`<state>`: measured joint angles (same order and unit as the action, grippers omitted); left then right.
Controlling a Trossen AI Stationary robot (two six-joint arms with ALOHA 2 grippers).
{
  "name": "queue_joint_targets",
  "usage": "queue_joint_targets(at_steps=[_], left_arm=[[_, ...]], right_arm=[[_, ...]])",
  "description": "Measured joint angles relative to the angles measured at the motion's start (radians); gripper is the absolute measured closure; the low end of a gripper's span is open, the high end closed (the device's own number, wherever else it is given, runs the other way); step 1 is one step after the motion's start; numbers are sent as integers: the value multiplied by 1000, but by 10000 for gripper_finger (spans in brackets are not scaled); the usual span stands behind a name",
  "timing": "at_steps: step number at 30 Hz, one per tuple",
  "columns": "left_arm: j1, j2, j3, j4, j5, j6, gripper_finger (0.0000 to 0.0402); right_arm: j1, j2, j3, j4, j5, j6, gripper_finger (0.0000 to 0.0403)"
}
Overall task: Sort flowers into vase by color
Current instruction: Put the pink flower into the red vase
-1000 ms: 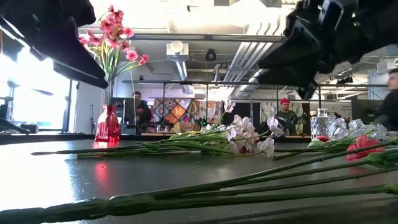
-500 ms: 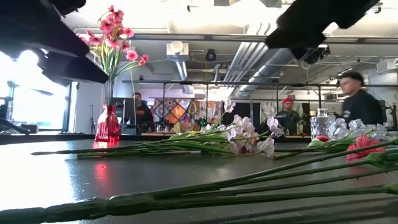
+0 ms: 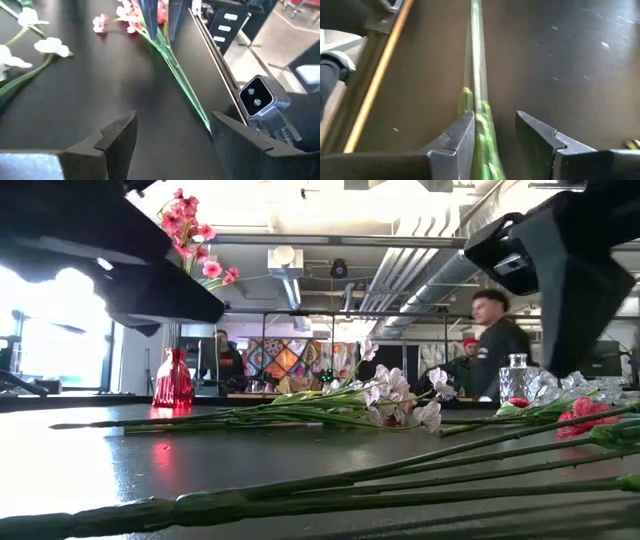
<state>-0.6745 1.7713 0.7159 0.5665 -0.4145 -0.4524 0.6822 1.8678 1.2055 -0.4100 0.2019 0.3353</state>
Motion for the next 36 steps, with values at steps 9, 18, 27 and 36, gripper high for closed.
queue_joint_targets(at_steps=[9, 18, 27, 36], left_arm=[[32, 110, 129, -5, 101, 66, 165], [59, 143, 161, 5, 121, 91, 165], [85, 152, 160, 4, 132, 53, 165], [136, 152, 206, -74, 204, 43, 165]], right_arm=[[13, 18, -5, -30, -51, 98, 272], [8, 18, -9, -74, -21, 117, 327], [-6, 18, 12, -148, -57, 104, 394], [-58, 18, 235, -504, -75, 8, 400]])
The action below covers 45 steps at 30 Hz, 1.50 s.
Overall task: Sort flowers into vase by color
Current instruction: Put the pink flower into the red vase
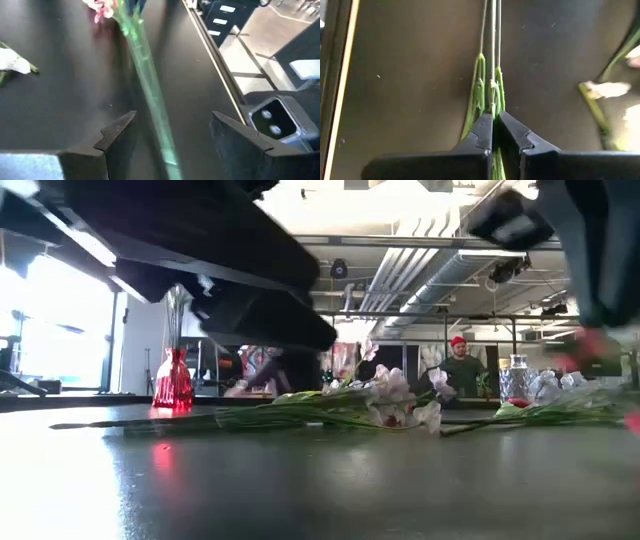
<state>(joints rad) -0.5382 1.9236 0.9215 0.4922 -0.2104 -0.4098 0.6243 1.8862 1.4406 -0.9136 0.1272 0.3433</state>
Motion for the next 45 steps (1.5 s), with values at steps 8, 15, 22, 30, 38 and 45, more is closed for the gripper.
queue_joint_targets(at_steps=[8, 15, 22, 30, 38, 45], left_arm=[[51, 0, 79, -159, -1, 1, 165], [74, 0, 117, -283, 1, -53, 191], [74, 0, 117, -288, 2, -46, 337], [93, -1, 114, -291, -111, -15, 398], [119, -109, -22, -165, -421, -94, 401], [153, -270, -263, 201, -452, -38, 401]], right_arm=[[-58, 0, 152, -120, 0, -114, 402], [-68, 0, 196, -163, 3, -123, 402], [-68, 0, 196, -224, 62, -28, 393], [-42, -3, 196, -231, 345, 104, 313], [45, -98, 196, -302, 778, 477, 233], [130, -128, 142, -280, 1103, 700, 218]])
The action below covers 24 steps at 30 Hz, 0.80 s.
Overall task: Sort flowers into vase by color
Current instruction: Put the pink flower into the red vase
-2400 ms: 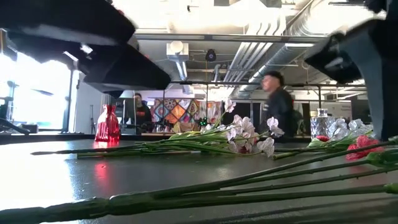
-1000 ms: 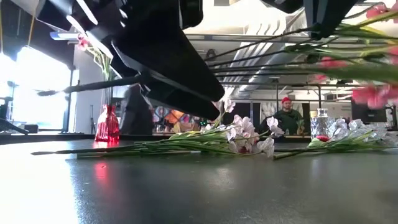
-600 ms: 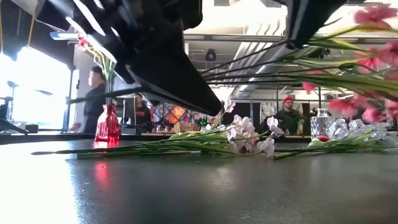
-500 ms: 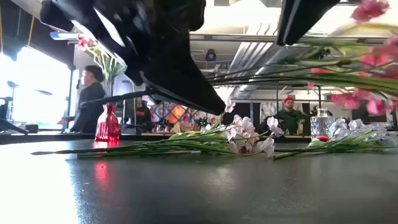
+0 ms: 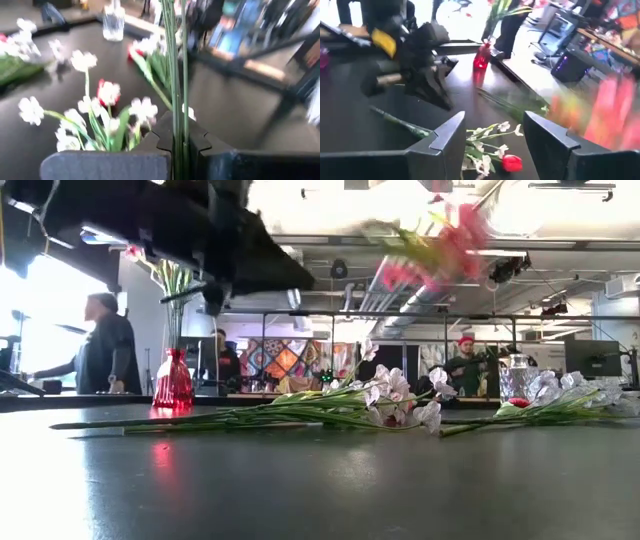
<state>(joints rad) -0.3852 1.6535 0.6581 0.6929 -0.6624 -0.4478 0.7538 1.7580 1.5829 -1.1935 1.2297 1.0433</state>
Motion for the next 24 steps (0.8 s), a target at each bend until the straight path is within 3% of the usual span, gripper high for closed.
queue_joint_targets(at_steps=[5, 8, 13, 16, 19, 24], left_arm=[[7, -23, -110, 289, 28, 108, 402], [6, -12, -123, 376, 55, 206, 401], [7, -9, -119, 431, 121, 280, 401], [9, -8, -120, 468, 152, 329, 401], [20, -8, -120, 476, 175, 373, 401], [45, -8, -120, 472, 171, 398, 401]], right_arm=[[-11, 1, -173, 143, 105, 191, 218], [-25, 2, -278, 303, 168, 237, 222], [-53, 2, -403, 511, 202, 217, 233], [-69, 2, -445, 646, 160, 96, 240], [-104, 2, -453, 788, 1, -158, 247], [-193, 3, -452, 962, -464, -484, 264]])
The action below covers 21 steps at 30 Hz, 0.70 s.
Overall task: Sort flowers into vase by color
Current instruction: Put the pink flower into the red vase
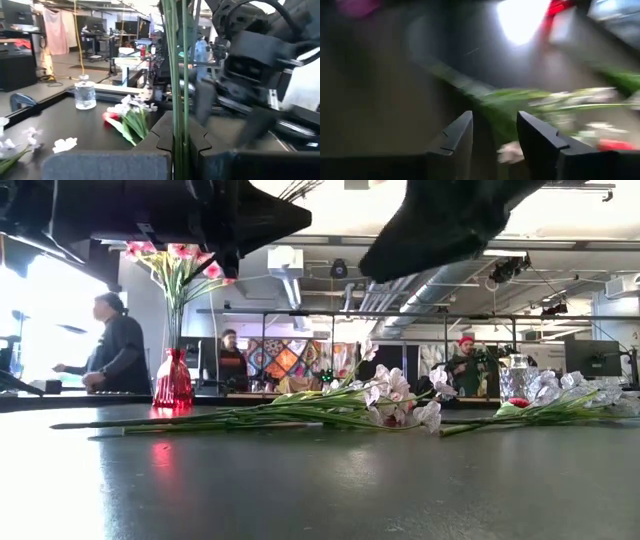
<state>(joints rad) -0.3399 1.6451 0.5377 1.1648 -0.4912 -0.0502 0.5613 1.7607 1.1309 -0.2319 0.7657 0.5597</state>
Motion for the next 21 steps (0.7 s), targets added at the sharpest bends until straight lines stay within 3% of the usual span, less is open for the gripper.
queue_joint_targets(at_steps=[3, 6, 10, 13, 16, 19, 21], left_arm=[[8, 0, 0, 1, -1, 1, 401], [13, 0, 0, 0, -1, 1, 401], [13, 0, 0, 0, -1, -8, 401], [13, 0, 0, 0, -20, -8, 401], [13, 0, 0, 0, -47, -8, 401], [13, 0, 0, 0, -70, -8, 401], [13, 0, 0, 0, -79, -8, 401]], right_arm=[[-32, 0, 1, -48, -303, -88, 276], [-68, -2, 1, -229, -575, -90, 290], [-118, -2, 1, -528, -790, -31, 309], [-136, -3, 1, -721, -804, -18, 319], [-143, -7, 0, -804, -726, -22, 322], [-133, -61, -3, -712, -528, -14, 321], [-124, -122, -2, -633, -452, -30, 318]])
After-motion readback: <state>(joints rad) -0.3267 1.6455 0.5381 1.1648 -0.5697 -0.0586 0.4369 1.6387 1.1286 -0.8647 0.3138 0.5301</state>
